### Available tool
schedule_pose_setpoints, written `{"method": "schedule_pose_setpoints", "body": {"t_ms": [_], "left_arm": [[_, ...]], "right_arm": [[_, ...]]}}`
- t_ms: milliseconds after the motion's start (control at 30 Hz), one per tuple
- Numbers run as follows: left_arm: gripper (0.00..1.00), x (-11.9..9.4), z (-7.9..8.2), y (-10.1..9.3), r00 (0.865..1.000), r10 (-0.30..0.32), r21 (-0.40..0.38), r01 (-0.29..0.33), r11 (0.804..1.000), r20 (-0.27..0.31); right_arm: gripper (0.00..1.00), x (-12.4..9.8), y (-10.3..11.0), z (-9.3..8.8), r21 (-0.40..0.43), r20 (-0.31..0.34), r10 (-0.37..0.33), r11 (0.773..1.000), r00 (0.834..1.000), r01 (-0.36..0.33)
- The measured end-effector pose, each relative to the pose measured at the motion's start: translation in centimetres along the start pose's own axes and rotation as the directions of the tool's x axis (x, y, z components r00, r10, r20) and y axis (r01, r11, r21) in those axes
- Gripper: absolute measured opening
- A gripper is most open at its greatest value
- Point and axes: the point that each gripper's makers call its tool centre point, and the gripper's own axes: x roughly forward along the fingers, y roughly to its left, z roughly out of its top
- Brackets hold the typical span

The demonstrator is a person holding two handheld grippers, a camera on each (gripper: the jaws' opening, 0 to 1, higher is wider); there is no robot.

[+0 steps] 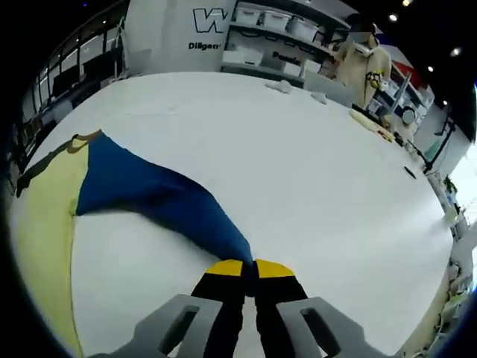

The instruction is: Fold the garment on the visible template until the final outline fits inside the template.

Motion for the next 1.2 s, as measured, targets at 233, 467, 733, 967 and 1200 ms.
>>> {"method": "schedule_pose_setpoints", "body": {"t_ms": [233, 467, 733, 967, 1200], "left_arm": [[0.77, 0.2, -0.4, 0.1, 1.0, 0.014, -0.007, -0.014, 1.0, -0.002], [0.77, 0.3, -0.6, 0.0, 1.0, 0.016, -0.034, -0.016, 0.999, -0.016], [0.77, 0.1, -0.7, 0.2, 0.999, 0.021, -0.035, -0.022, 0.999, -0.03], [0.8, 0.0, -0.8, 0.2, 0.999, 0.027, -0.046, -0.028, 0.999, -0.028], [0.82, 0.3, -0.4, -0.2, 1.0, 0.02, -0.051, -0.021, 0.998, -0.023]], "right_arm": [[0.0, 1.3, -0.6, 0.6, 0.024, 0.0, -0.006, 1.0, 1.0, 0.006], [0.0, 2.1, -0.4, 0.5, 0.023, -0.016, -0.005, 1.0, 1.0, 0.006], [0.0, 3.2, -0.6, 0.3, 0.054, -0.022, -0.006, 0.999, 1.0, 0.007], [0.05, 4.3, -1.1, 0.1, 0.124, -0.027, 0.017, 0.992, 0.999, -0.013], [0.27, 3.9, -1.5, 1.4, 0.176, 0.026, 0.044, 0.983, 0.999, -0.048]]}}
